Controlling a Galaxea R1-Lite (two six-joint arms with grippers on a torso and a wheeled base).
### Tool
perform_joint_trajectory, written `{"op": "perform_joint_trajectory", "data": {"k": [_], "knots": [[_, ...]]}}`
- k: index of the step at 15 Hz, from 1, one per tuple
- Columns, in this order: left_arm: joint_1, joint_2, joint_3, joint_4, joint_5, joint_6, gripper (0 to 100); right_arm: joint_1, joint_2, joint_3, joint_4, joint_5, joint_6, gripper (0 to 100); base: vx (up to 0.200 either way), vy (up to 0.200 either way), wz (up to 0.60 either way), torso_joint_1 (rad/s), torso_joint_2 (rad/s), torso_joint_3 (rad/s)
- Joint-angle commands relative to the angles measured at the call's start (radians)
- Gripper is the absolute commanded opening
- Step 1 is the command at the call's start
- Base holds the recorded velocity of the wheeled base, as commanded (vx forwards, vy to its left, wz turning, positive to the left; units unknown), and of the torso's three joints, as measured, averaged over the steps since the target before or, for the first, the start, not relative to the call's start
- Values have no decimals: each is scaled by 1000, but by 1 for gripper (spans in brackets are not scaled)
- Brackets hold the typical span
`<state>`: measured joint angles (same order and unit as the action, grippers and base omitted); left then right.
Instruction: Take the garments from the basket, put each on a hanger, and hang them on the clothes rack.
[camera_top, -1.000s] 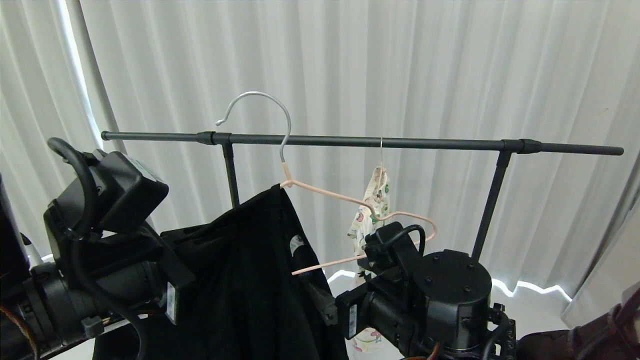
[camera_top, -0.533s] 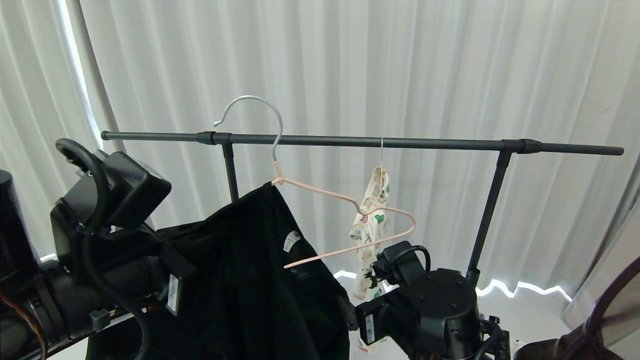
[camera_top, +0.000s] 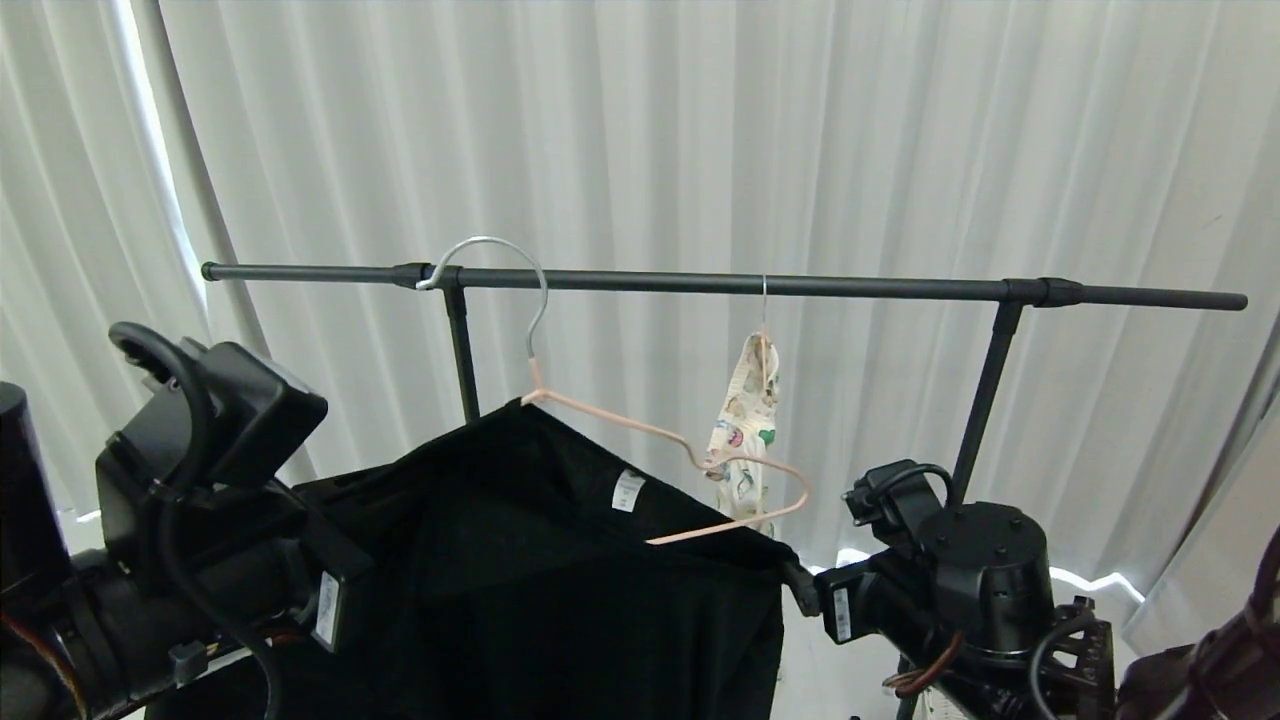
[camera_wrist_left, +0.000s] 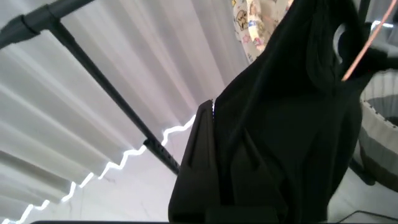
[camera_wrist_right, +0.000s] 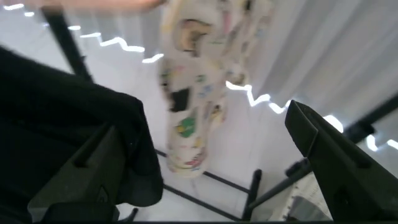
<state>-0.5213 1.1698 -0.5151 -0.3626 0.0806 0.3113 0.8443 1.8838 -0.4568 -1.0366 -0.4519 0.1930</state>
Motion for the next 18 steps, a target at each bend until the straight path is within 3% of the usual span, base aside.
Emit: {"op": "perform_joint_trajectory", "data": {"k": [1, 6, 9, 10, 12, 14, 16, 18], "knots": [[1, -45, 72, -1, 1, 3, 0, -42, -38, 9, 1, 6, -3, 100, 0, 0, 0, 0, 0, 0], [-3, -47, 231, 1, -1, 61, 0, -77, -141, 9, 23, 116, -43, 100, 0, 0, 0, 0, 0, 0], [0, 24, 221, -1, 24, 58, 0, -83, -285, -6, 181, 269, -78, 100, 0, 0, 0, 0, 0, 0], [-8, 50, 202, -1, 56, 46, 0, -88, -376, -48, 325, 360, -104, 100, 0, 0, 0, 0, 0, 0], [-83, 37, 195, -3, 54, -1, 0, -90, -454, -109, 481, 437, -121, 100, 0, 0, 0, 0, 0, 0], [-177, 22, 198, -26, 53, -90, 0, -91, -463, -122, 495, 444, -138, 100, 0, 0, 0, 0, 0, 0], [-206, 24, 199, -59, 53, -107, 0, -90, -477, -118, 512, 464, -155, 100, 0, 0, 0, 0, 0, 0], [-198, 31, 201, -67, 54, -107, 0, -90, -516, -126, 575, 533, -175, 100, 0, 0, 0, 0, 0, 0]]}}
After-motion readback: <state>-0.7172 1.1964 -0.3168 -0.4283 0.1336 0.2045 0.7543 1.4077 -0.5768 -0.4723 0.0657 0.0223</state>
